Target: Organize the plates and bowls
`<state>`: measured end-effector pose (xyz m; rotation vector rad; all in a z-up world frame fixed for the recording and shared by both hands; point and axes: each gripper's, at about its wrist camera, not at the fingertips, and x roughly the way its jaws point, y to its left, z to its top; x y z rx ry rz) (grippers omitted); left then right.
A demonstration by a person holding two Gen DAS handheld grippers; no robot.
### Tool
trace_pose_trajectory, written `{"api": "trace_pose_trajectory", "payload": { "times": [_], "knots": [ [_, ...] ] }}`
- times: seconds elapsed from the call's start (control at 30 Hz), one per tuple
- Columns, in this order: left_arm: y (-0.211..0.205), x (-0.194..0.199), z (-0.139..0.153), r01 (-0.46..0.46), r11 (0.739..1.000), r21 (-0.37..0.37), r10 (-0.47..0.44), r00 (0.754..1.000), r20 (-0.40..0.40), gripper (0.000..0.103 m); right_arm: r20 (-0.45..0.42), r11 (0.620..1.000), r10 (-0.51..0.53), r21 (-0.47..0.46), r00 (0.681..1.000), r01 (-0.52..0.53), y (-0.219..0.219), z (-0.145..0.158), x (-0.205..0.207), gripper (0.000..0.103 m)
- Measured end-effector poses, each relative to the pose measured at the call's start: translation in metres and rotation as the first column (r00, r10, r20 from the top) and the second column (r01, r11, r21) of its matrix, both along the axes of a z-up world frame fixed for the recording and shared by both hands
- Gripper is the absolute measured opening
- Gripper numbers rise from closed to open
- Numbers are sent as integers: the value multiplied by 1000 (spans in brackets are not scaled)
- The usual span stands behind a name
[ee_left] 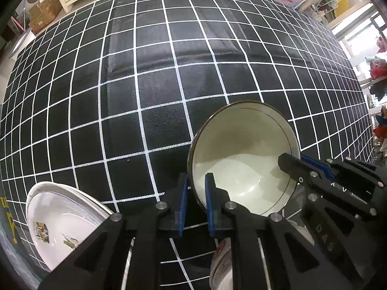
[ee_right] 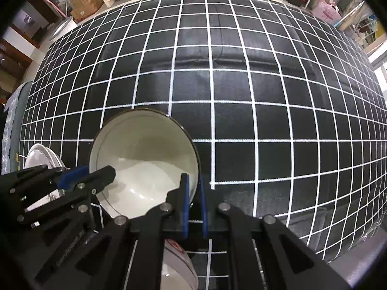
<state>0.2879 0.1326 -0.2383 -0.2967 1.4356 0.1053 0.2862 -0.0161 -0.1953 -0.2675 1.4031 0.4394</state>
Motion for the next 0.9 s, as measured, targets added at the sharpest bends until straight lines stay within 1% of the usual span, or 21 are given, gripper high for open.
{"api": "trace_pose_trajectory", "payload": {
  "times": [0.1, 0.27, 0.4, 0.5, 0.6, 0.9],
  "knots": [
    [1, 2, -4, 8, 1000, 13, -8, 1000, 4, 12, 1, 1000, 0, -3, 1000, 0, -1, -1, -1, 11],
    [-2, 4, -5, -11, 1000, 2, 11, 1000, -1, 12, 2, 1000, -14, -16, 1000, 14, 3, -6, 2, 11],
    [2, 4, -5, -20, 1000, 3, 20, 1000, -8, 12, -20, 998, -50, 25, 999, 50, -3, -6, 10, 11],
    [6, 4, 0, -26, 1000, 0, 26, 1000, -1, 12, -11, 998, -48, 28, 999, 48, -2, -3, 15, 11],
    [12, 2, 13, -34, 999, 2, 34, 999, 12, 12, 1, 998, -47, 34, 999, 47, 0, 6, 17, 11],
    [8, -11, 70, -30, 999, 21, 29, 997, 75, 12, 56, 998, -45, 54, 997, 42, -7, 55, 9, 11]
  ]
}}
